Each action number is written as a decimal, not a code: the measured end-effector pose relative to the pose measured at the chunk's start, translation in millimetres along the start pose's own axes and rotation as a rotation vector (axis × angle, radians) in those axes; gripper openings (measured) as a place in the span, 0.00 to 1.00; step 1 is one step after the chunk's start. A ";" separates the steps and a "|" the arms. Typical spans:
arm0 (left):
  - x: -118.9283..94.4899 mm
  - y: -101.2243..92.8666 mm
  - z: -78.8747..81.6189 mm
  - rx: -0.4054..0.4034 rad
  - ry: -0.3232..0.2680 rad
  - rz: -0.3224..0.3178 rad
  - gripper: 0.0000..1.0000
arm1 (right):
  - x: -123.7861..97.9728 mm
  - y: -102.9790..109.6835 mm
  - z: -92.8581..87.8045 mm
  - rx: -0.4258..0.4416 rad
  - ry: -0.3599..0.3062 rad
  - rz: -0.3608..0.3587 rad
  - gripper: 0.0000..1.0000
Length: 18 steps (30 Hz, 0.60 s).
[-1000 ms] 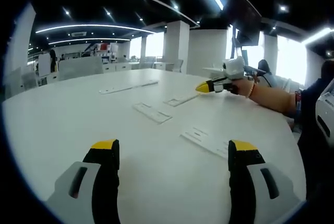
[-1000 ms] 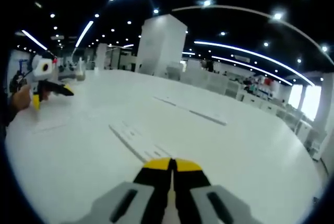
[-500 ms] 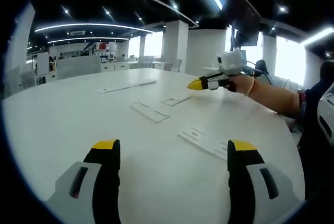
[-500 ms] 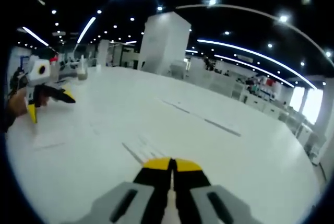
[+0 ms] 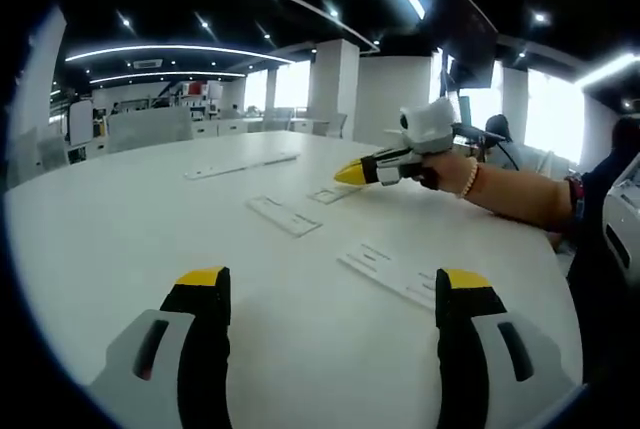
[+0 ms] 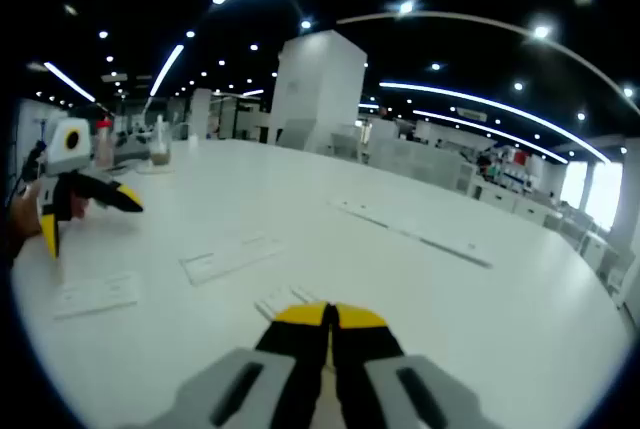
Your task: Locate the socket holder cover, grip the socket holder cover, clip it into the socket holder slot.
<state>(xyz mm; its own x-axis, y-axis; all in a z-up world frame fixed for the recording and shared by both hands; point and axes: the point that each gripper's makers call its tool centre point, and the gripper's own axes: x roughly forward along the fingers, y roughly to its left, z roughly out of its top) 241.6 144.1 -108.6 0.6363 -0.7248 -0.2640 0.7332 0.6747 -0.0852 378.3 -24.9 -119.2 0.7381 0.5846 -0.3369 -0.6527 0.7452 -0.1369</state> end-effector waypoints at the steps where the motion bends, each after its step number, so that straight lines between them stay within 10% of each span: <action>1: -0.1 -0.3 0.1 0.001 0.000 -0.002 0.83 | 0.5 0.4 0.2 0.003 -0.002 0.003 0.04; 18: -1.6 -0.9 1.2 0.005 -0.004 -0.001 0.83 | 2.4 5.4 -5.5 -0.014 0.014 0.008 0.04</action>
<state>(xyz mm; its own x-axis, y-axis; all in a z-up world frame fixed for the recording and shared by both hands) 240.2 144.5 -107.0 0.6364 -0.7261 -0.2602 0.7352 0.6731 -0.0804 375.6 -21.2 -125.8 0.7305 0.5859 -0.3509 -0.6608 0.7360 -0.1469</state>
